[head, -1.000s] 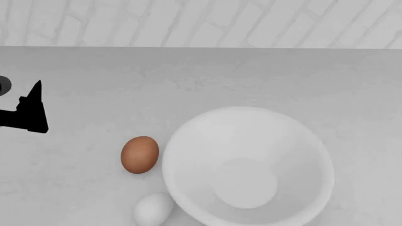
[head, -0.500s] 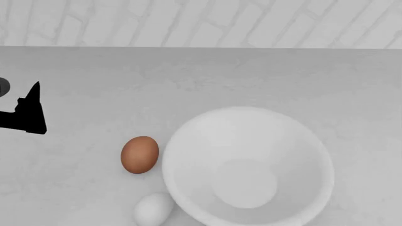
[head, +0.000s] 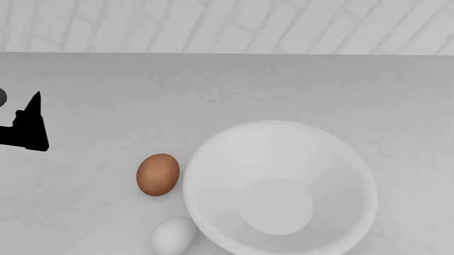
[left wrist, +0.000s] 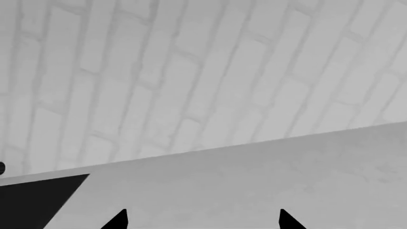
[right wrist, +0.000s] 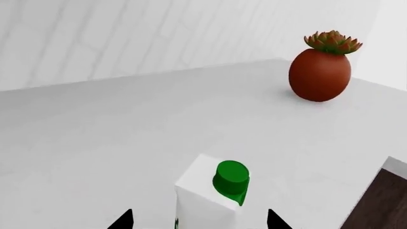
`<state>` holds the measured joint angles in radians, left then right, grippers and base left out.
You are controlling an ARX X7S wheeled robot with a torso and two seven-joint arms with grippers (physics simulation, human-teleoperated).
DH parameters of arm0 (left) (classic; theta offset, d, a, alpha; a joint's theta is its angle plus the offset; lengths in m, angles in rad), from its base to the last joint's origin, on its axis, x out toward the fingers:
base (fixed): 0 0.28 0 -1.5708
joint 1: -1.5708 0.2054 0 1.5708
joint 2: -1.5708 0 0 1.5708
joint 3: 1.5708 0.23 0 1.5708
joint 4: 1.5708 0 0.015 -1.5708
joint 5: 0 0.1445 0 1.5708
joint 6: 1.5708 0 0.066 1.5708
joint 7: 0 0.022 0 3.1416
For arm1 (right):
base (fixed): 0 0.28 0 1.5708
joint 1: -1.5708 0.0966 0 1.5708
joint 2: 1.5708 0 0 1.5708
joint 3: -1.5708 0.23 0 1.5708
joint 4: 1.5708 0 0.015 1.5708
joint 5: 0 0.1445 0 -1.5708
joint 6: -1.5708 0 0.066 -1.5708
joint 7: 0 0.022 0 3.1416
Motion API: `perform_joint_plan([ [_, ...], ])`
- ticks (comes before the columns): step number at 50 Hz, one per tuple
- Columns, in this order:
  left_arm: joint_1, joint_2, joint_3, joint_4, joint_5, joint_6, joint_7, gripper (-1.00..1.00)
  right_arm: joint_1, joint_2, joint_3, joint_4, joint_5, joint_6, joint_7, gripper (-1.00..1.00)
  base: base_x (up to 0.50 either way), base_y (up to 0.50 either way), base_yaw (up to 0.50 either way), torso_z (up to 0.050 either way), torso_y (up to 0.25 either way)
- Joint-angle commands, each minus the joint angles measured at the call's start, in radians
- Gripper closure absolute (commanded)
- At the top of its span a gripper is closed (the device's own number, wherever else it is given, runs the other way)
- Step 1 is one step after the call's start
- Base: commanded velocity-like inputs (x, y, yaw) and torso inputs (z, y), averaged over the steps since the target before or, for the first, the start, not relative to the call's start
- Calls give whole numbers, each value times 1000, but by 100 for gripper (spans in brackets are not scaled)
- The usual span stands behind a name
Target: Place the eggs and milk next to the bowl.
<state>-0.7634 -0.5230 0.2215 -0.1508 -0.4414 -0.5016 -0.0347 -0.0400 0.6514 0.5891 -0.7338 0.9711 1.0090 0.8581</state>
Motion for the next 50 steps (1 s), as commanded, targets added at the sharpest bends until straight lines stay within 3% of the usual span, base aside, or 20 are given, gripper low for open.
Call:
perform_joint_plan([
  [1, 5, 4, -26, 0, -40, -25, 17, -100, 53, -17, -62, 82, -58, -28, -19, -100, 0, 0, 0, 0, 0],
  [50, 12, -12, -24, 13, -40, -32, 5, -100, 151, -29, -139, 359, -165, -141, -89, -100, 0, 0, 0, 0, 0],
])
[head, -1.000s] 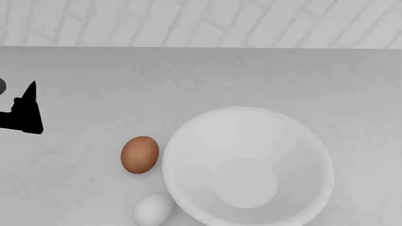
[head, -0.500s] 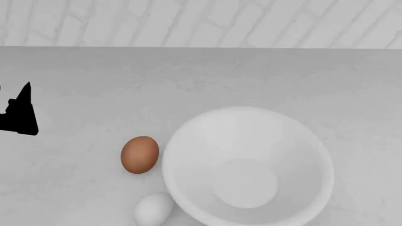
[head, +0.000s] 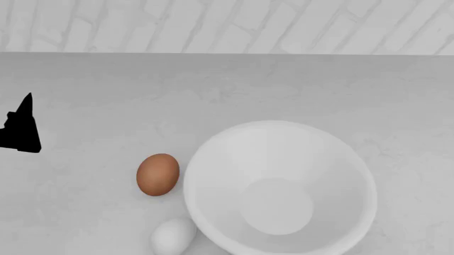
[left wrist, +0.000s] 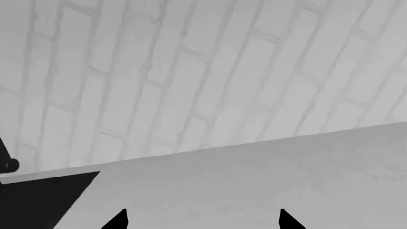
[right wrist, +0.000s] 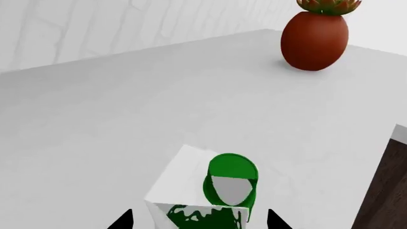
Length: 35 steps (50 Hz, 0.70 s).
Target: Place the eggs and milk next to the bowl.
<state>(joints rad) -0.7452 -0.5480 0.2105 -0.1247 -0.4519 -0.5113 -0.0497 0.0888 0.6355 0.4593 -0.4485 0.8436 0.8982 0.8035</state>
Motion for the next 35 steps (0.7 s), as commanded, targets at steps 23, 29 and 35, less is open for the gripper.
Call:
perform_joint_plan([
  [23, -3, 11, -1, -24, -21, -14, 23, -100, 43, -11, -33, 95, -57, -42, -34, 100, 0, 0, 0, 0, 0],
  [29, -1, 11, -2, -16, -25, -20, 20, -100, 40, -5, -33, 83, -51, -34, -35, 100, 0, 0, 0, 0, 0],
  [35, -2, 12, 1, -16, -25, -20, 21, -100, 31, 8, -24, 51, -40, -30, -41, 100, 0, 0, 0, 0, 0],
])
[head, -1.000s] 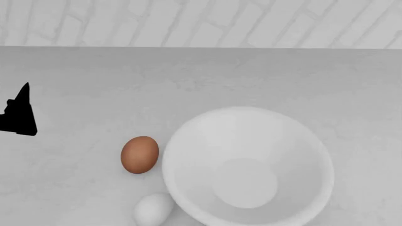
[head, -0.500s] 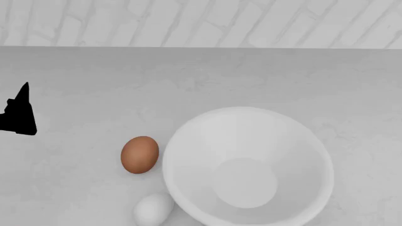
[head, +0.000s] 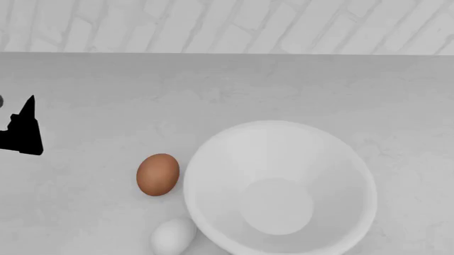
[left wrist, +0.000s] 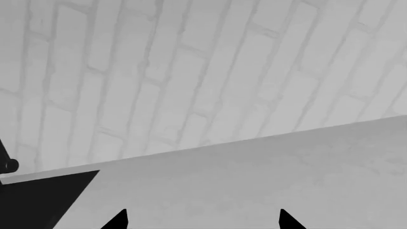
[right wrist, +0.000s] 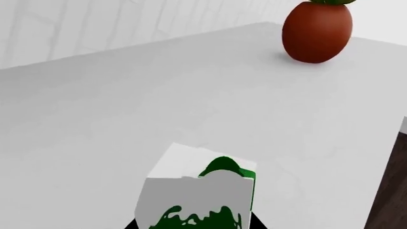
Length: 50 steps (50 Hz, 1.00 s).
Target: Place the eggs and milk next to the bowl.
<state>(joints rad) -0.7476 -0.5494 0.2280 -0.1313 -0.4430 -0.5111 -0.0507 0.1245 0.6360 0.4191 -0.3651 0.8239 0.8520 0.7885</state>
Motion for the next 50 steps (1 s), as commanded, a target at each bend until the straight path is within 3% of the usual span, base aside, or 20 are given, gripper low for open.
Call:
perform_joint_plan([
  [1, 0, 13, -16, -9, -34, -20, 22, -100, -4, 11, 18, -37, -17, 20, -25, 100, 0, 0, 0, 0, 0],
  [28, 7, 16, -12, -19, -32, -3, 23, -100, 3, 111, -63, -125, 15, -9, -205, 100, 0, 0, 0, 0, 0],
  [35, 13, 13, -12, 0, -34, -14, 12, -100, 14, 150, -137, -118, 2, -53, -333, 100, 0, 0, 0, 0, 0],
  [50, 17, 14, -8, 11, -34, -18, 6, -100, -50, 195, -75, -153, 51, -82, -439, 100, 0, 0, 0, 0, 0],
])
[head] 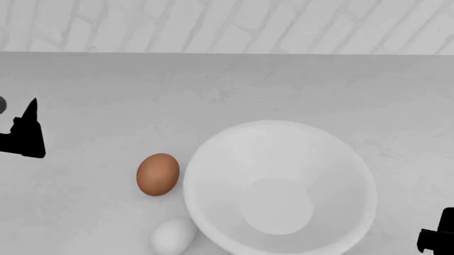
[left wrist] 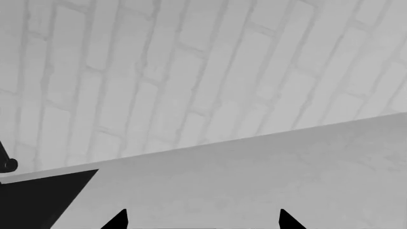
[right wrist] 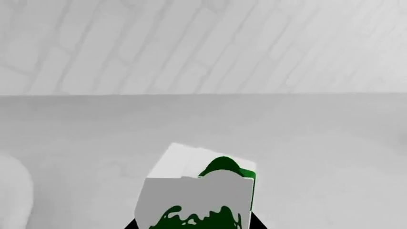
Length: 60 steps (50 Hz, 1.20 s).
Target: Place the eggs and milk next to the bowl.
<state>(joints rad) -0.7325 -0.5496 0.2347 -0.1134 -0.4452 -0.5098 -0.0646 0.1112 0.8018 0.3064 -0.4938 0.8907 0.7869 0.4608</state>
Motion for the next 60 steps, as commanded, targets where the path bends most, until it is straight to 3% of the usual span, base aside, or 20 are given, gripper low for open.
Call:
perform_joint_plan([
  [1, 2, 14, -14, -5, -33, -21, 19, -100, -37, 33, 41, -29, -6, -12, -115, 100, 0, 0, 0, 0, 0],
  [37, -1, 33, 13, -24, -6, -17, -6, -100, -88, 172, 96, 13, 51, -104, -477, 100, 0, 0, 0, 0, 0],
  [60, 0, 37, 20, -42, -2, 2, -2, -100, -128, 176, 71, -14, 56, -171, -644, 100, 0, 0, 0, 0, 0],
])
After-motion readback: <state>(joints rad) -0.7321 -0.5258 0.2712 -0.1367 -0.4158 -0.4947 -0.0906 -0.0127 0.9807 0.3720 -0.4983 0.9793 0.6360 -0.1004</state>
